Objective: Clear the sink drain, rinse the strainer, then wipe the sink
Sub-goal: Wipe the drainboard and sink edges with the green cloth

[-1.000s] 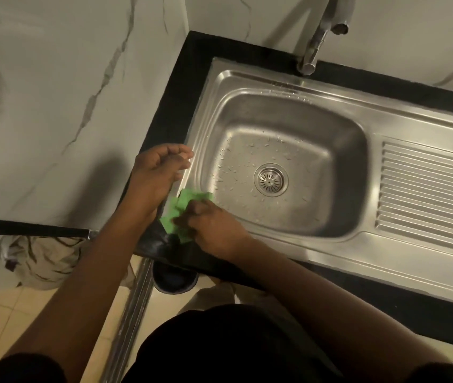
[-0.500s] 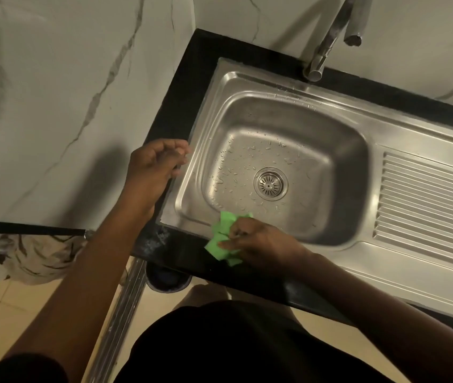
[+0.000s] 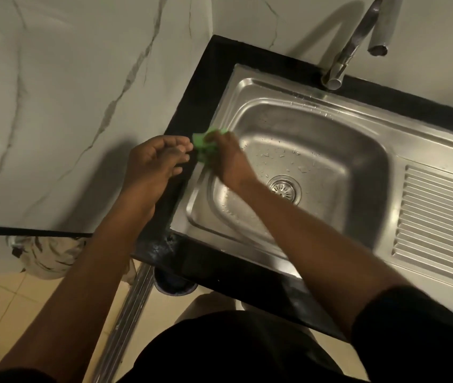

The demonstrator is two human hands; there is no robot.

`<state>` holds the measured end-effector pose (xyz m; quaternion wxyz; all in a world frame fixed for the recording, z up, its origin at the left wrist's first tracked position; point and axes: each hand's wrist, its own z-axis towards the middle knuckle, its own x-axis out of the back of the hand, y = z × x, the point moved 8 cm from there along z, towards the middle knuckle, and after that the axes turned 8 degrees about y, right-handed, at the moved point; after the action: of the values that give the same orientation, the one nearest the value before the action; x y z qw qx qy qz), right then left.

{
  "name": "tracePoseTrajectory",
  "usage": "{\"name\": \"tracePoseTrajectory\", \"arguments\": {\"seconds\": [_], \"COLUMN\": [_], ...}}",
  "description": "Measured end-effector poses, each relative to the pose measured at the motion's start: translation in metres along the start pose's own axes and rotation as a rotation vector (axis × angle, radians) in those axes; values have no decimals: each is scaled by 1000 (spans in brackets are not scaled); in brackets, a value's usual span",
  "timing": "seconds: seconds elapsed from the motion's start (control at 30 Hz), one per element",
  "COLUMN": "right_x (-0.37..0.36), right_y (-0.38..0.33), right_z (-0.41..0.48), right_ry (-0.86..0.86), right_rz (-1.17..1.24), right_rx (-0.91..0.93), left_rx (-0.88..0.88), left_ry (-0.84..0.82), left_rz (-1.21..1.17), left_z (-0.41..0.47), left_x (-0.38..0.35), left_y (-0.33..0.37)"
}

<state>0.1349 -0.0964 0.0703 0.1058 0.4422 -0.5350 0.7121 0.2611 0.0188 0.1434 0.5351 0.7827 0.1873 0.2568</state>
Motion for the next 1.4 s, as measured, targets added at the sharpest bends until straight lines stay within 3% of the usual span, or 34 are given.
{"name": "tracePoseTrajectory", "arguments": {"seconds": [0.13,0.27,0.5,0.67,1.03,1.1,1.23,1.33,1.4], "right_x": [28,26,-16,-20,-8,2,41,63,84], "right_y": [21,26,-21,-7,10,25,65,69,70], "right_z": [75,79,-79,-113,-27,4,82,124,135], "right_ry": [135,141,-196,-330,-38,12,198,167,275], "right_rz": [-9,-4,134,186,253,174,98,-12,-39], "right_rx": [-123,-192,34,0,-33,-68,-317,-294,-286], "left_rx": [2,12,23,-4,-16,-14,-7,0,14], "left_ry": [-7,-1,-39,-60,-91,-98,-103,-106,-100], "left_rz": [16,10,0,20,56,57,85,93,89], "left_z": [-2,-2,0,5,18,20,18,18,17], "left_x": [5,9,-4,-16,-34,-38,-45,-46,-47], "left_y": [1,0,-8,0,1,0,-2,-2,-2]}}
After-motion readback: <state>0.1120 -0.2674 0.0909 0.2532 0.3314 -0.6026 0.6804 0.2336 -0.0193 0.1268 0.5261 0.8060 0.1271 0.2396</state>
